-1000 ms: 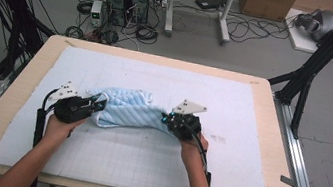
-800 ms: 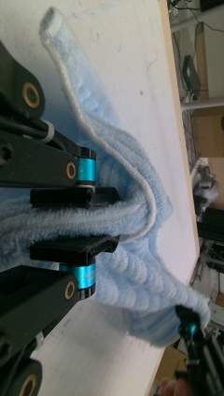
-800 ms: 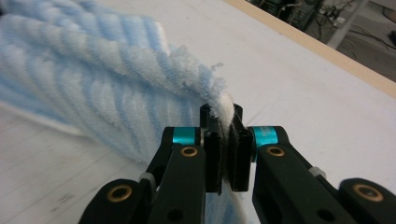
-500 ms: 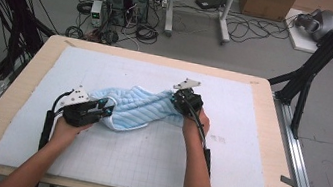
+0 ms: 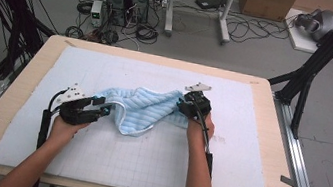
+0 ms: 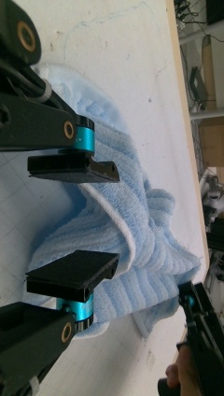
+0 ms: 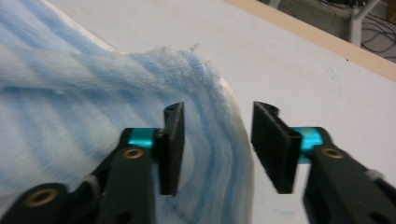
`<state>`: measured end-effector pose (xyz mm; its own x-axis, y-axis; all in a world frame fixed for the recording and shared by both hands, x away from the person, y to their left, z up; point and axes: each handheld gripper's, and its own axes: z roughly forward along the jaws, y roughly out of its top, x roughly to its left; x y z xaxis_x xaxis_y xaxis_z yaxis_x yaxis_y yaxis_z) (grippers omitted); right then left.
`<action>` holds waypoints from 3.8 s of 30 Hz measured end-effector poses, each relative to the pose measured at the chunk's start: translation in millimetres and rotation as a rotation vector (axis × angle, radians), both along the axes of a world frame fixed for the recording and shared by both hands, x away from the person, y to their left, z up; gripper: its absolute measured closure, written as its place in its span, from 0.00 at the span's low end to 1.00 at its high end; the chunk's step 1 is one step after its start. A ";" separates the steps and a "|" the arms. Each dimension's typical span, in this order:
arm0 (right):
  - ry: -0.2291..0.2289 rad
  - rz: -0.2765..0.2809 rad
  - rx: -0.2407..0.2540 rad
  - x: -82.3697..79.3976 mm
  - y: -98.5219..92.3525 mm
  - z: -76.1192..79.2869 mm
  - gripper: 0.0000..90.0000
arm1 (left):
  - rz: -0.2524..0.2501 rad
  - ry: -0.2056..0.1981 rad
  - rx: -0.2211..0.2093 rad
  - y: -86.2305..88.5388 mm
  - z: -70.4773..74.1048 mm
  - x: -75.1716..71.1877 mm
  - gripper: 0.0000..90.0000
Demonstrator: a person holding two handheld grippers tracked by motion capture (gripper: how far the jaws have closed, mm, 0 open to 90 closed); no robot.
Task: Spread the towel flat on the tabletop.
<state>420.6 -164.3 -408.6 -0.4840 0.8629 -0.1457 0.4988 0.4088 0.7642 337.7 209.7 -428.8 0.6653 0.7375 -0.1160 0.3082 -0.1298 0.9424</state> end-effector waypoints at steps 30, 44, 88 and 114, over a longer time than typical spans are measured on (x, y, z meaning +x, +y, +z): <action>0.128 0.283 0.042 -44.2 23.9 -35.0 0.93 | 0.047 0.005 -0.036 8.4 1.6 0.9 0.49; 0.177 0.482 0.072 -105.8 14.2 -29.8 0.94 | 0.041 0.016 -0.027 7.2 0.8 0.9 0.49; 0.333 0.904 0.201 -142.5 47.8 -39.2 0.94 | 0.220 0.145 0.082 -5.6 -4.8 75.7 0.91; 0.099 0.266 0.192 -64.3 18.1 -34.2 0.54 | -0.001 0.082 -0.036 14.8 -0.4 19.5 0.44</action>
